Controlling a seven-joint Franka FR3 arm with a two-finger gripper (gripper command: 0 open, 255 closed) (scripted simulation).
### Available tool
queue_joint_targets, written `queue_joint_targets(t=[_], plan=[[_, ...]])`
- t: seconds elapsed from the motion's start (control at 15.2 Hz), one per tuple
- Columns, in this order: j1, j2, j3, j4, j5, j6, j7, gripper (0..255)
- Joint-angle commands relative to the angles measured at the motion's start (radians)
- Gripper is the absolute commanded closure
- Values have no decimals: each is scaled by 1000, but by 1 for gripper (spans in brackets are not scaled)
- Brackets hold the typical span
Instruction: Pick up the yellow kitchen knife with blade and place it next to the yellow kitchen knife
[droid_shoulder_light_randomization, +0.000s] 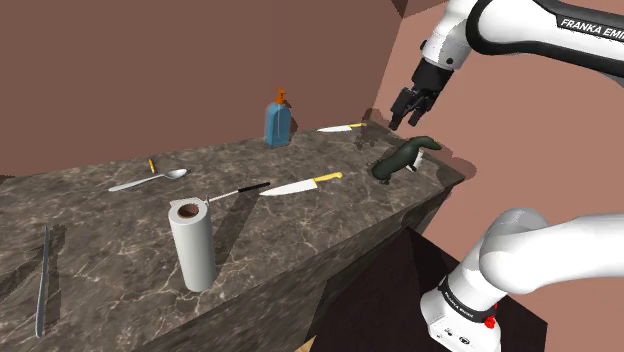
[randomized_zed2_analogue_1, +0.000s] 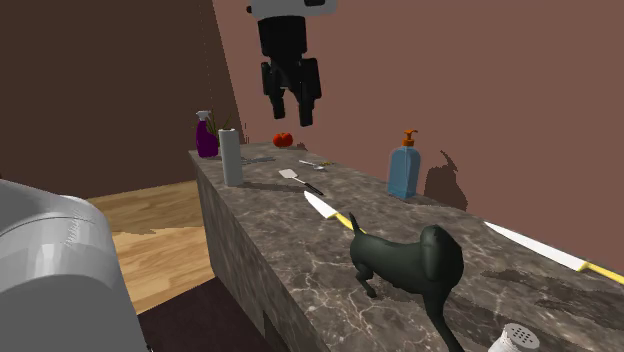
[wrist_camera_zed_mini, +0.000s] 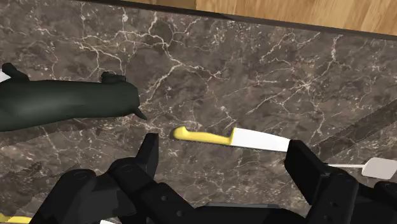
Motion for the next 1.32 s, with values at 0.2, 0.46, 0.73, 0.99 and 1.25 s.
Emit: queue_joint_targets(t=[0.2, 0.46, 0.73, 0.99, 1.25], plan=[[-38, 77, 66, -11, 41, 58, 191, 0], [-86, 200, 142, -1, 85, 135, 439, 0], [-131, 340, 204, 30, 115, 210, 680, 0], [-170, 488, 245, 76, 131, 283, 913, 0], [-197, 637, 262, 128, 138, 352, 1135, 0]])
